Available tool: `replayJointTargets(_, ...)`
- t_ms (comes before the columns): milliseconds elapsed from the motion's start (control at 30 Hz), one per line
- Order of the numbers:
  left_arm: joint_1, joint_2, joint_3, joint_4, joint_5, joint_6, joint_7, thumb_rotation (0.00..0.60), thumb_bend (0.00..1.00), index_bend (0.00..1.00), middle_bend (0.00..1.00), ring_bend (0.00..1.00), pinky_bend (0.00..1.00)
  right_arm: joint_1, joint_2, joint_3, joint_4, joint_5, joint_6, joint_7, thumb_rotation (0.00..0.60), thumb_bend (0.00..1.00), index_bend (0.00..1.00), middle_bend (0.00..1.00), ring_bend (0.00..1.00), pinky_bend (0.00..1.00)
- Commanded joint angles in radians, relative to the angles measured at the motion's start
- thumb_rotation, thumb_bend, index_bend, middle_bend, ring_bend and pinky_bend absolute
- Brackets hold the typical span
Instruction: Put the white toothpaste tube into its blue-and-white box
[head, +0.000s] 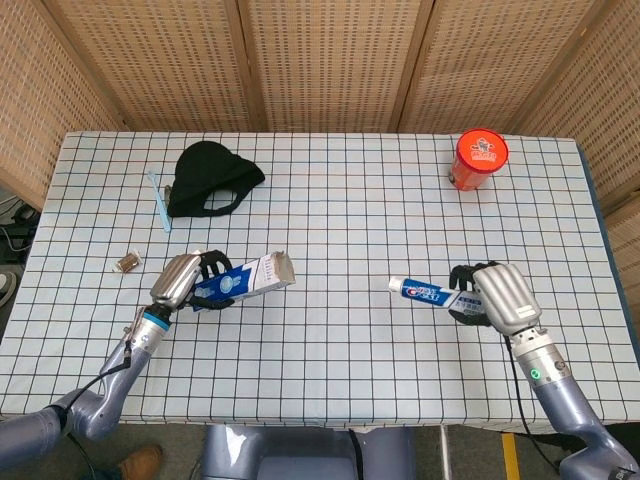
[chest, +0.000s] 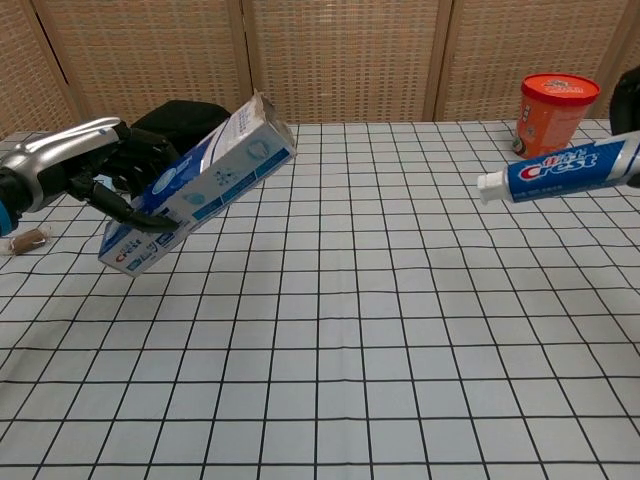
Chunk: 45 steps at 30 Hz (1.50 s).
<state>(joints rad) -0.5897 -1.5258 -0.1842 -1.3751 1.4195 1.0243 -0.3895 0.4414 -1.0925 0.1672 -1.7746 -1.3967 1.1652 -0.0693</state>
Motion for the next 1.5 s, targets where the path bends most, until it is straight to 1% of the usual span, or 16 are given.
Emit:
replayJointTargets(33, -0.016, 0.015, 0.038, 0.065, 0.128, 0.029, -0.208, 0.600, 0.14, 0.56, 0.45, 0.49, 0.53, 0.020, 0.056, 0.032, -0.050, 0.014, -0.014, -0.010, 0.600, 0.63, 0.68, 0.68, 0.61, 0.60)
replayJointTargets(100, -0.022, 0.003, 0.049, 0.094, 0.156, 0.049, -0.267, 0.600, 0.14, 0.56, 0.45, 0.49, 0.53, 0.033, 0.094, 0.052, -0.081, 0.026, -0.026, -0.009, 0.600, 0.63, 0.68, 0.68, 0.61, 0.60)
replayJointTargets(233, -0.038, -0.028, 0.057, 0.150, 0.183, 0.081, -0.342, 0.600, 0.14, 0.56, 0.45, 0.49, 0.53, 0.060, 0.183, 0.096, -0.147, 0.068, -0.062, 0.004, 0.600, 0.63, 0.68, 0.68, 0.61, 0.60)
replayJointTargets(367, -0.051, -0.046, 0.058, 0.177, 0.191, 0.098, -0.356, 0.600, 0.15, 0.56, 0.45, 0.49, 0.52, 0.081, 0.250, 0.132, -0.197, 0.106, -0.091, 0.025, 0.600, 0.63, 0.68, 0.68, 0.62, 0.60)
replayJointTargets(433, -0.061, -0.057, 0.065, 0.193, 0.203, 0.103, -0.347, 0.600, 0.15, 0.56, 0.45, 0.49, 0.52, 0.103, 0.308, 0.178, -0.244, 0.153, -0.121, 0.077, 0.600, 0.63, 0.68, 0.68, 0.62, 0.60)
replayJointTargets(467, -0.063, -0.062, 0.066, 0.200, 0.203, 0.107, -0.347, 0.600, 0.15, 0.56, 0.45, 0.49, 0.52, 0.113, 0.337, 0.190, -0.258, 0.174, -0.146, 0.092, 0.600, 0.63, 0.68, 0.68, 0.62, 0.60)
replayJointTargets(533, -0.067, -0.070, 0.070, 0.209, 0.200, 0.111, -0.354, 0.600, 0.15, 0.56, 0.45, 0.49, 0.52, 0.132, 0.378, 0.208, -0.281, 0.204, -0.185, 0.114, 0.600, 0.63, 0.68, 0.68, 0.62, 0.60)
replayJointTargets(667, -0.075, -0.083, 0.072, 0.221, 0.192, 0.115, -0.356, 0.600, 0.15, 0.56, 0.45, 0.49, 0.52, 0.160, 0.421, 0.227, -0.307, 0.237, -0.230, 0.132, 0.600, 0.63, 0.68, 0.68, 0.62, 0.60)
replayJointTargets(767, -0.083, -0.091, 0.069, 0.225, 0.185, 0.118, -0.360, 0.600, 0.16, 0.56, 0.45, 0.49, 0.52, 0.181, 0.444, 0.234, -0.326, 0.260, -0.265, 0.136, 0.600, 0.63, 0.68, 0.68, 0.62, 0.60)
replayJointTargets(900, -0.093, -0.095, 0.066, 0.226, 0.176, 0.118, -0.360, 0.600, 0.16, 0.56, 0.45, 0.49, 0.52, 0.199, 0.456, 0.232, -0.345, 0.277, -0.284, 0.122, 0.600, 0.63, 0.68, 0.68, 0.62, 0.60)
replayJointTargets(1200, -0.116, -0.102, 0.063, 0.209, 0.158, 0.107, -0.355, 0.600, 0.16, 0.56, 0.45, 0.49, 0.52, 0.242, 0.435, 0.234, -0.387, 0.330, -0.271, 0.070, 0.600, 0.63, 0.68, 0.68, 0.62, 0.60)
replayJointTargets(1400, -0.122, -0.111, 0.064, 0.213, 0.149, 0.103, -0.358, 0.600, 0.17, 0.56, 0.45, 0.49, 0.52, 0.259, 0.435, 0.237, -0.411, 0.354, -0.268, 0.057, 0.600, 0.63, 0.68, 0.68, 0.62, 0.60)
replayJointTargets(1500, -0.125, -0.116, 0.063, 0.219, 0.145, 0.104, -0.367, 0.600, 0.17, 0.56, 0.45, 0.49, 0.52, 0.269, 0.434, 0.230, -0.423, 0.361, -0.273, 0.037, 0.600, 0.63, 0.68, 0.68, 0.62, 0.60)
